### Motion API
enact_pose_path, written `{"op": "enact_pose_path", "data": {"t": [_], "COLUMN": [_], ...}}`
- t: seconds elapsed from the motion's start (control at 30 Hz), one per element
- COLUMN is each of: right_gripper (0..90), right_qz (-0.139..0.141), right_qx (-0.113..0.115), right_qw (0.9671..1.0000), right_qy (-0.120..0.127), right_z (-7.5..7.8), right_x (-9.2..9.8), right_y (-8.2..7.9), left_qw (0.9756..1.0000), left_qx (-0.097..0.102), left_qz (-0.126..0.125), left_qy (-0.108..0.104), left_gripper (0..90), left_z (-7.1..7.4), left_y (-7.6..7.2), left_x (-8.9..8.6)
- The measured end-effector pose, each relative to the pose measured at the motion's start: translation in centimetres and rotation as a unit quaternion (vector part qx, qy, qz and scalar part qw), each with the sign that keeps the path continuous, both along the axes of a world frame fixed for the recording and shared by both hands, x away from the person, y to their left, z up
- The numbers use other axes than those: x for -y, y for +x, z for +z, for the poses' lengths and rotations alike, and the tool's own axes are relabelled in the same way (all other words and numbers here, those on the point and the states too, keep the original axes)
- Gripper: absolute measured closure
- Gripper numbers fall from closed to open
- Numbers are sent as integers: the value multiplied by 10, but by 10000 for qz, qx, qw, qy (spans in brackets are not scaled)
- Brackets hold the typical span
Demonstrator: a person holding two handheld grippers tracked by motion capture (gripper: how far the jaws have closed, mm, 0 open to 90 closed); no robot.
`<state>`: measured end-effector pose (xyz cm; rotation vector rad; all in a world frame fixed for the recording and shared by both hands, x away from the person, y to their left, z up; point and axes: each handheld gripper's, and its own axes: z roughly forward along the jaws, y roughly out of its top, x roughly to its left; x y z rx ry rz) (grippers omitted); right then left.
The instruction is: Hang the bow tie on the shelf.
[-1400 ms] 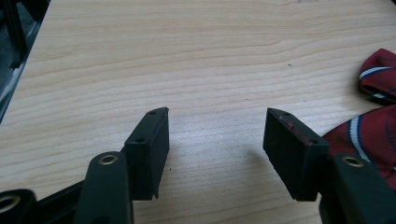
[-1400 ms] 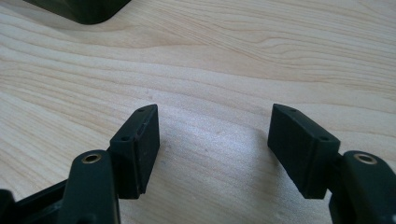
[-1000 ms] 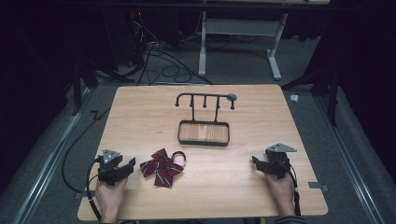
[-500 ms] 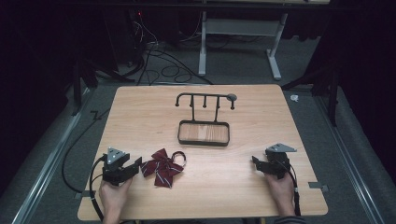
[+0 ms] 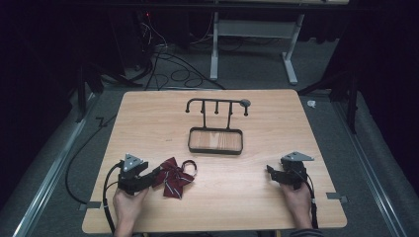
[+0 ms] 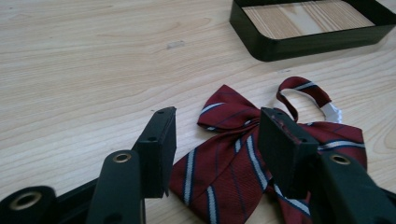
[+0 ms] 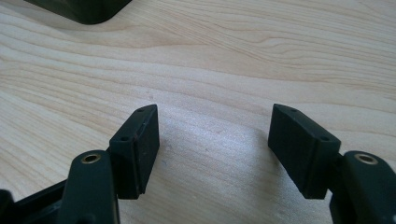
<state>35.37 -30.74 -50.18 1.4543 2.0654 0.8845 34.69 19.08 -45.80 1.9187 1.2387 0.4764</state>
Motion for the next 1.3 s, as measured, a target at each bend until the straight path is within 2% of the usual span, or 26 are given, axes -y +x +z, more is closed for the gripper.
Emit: {"op": "enact_pose_path", "data": {"t": [0.43,0.6,0.93,1.03,1.3], "right_gripper": [349,349,348,348,347], "right_qz": [3,15,15,16,22], "right_qx": [-5,0,-1,-5,-3], "right_qw": [10000,10000,10000,10000,10000], "right_qy": [9,11,13,19,22], "right_z": [0,0,0,0,0], "right_x": [0,0,0,0,1], "right_y": [0,0,0,0,0], "left_qw": [9989,9985,9970,9956,9940], "left_qx": [-96,-134,-228,-358,-492], "left_qz": [-456,-529,-741,-865,-969], "left_qy": [87,-19,87,-24,102], "left_gripper": [507,514,512,539,556], "left_z": [1,1,1,-1,-4], "left_y": [10,14,24,30,41], "left_x": [31,36,53,58,71]}}
